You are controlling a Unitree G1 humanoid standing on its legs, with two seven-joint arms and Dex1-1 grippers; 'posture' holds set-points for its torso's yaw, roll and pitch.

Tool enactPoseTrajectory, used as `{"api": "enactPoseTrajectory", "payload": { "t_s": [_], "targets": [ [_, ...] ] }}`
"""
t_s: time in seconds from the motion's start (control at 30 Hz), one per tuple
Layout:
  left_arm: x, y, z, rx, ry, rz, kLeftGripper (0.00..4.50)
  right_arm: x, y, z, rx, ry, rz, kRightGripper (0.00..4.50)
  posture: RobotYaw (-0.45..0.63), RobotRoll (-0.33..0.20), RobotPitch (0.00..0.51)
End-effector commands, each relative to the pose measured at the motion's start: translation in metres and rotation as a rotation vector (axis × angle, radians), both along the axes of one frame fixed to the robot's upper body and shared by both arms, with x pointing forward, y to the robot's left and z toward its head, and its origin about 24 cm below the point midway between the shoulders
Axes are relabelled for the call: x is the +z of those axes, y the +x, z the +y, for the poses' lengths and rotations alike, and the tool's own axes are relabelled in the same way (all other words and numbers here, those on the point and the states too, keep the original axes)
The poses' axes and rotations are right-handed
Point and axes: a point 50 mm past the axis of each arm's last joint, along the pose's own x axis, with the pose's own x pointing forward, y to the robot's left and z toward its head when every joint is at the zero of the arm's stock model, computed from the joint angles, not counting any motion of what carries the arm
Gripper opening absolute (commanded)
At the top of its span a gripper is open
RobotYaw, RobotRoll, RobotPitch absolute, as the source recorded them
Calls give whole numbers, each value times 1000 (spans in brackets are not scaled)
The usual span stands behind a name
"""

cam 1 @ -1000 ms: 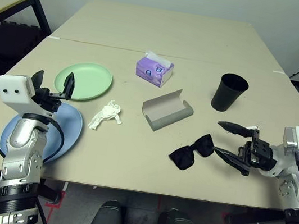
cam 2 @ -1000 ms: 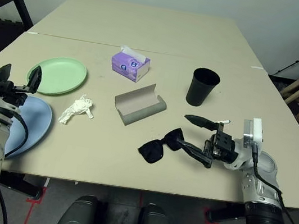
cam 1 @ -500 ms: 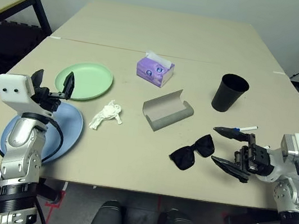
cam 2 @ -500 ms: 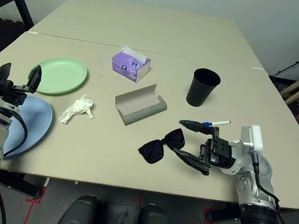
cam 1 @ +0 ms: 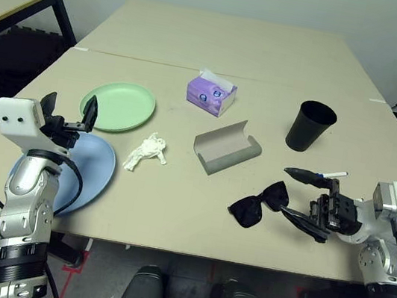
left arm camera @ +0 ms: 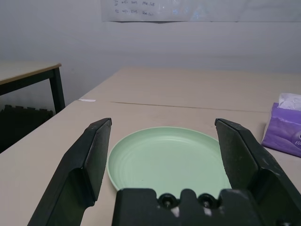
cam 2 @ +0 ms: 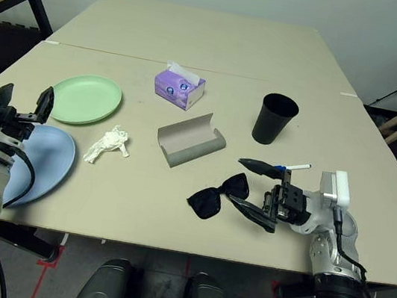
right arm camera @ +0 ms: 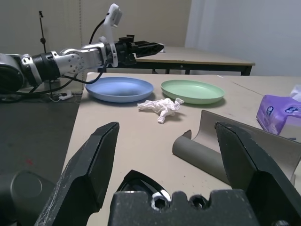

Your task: Organize and tidy the items on the table.

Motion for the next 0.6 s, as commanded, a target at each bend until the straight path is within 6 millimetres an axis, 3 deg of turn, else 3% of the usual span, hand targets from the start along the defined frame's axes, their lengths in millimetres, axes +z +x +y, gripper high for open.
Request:
{"api": "enactPoseTrajectory", "payload": {
  "t_s": [0.03,0.4,0.6],
  "targets": [
    [1,-1,1,-9,6,9,4500,-2,-4,-6,-33,11,4,4472,146,0,17],
    [5,2,-4,-72,-84,122,4500,-6,-4,-8,-56,-1,10,4472,151,0,24],
    [33,1,-17,-268,-61,194,4500,-6,-3,-9,-61,-3,11,4472,159,0,26]
  ]
}}
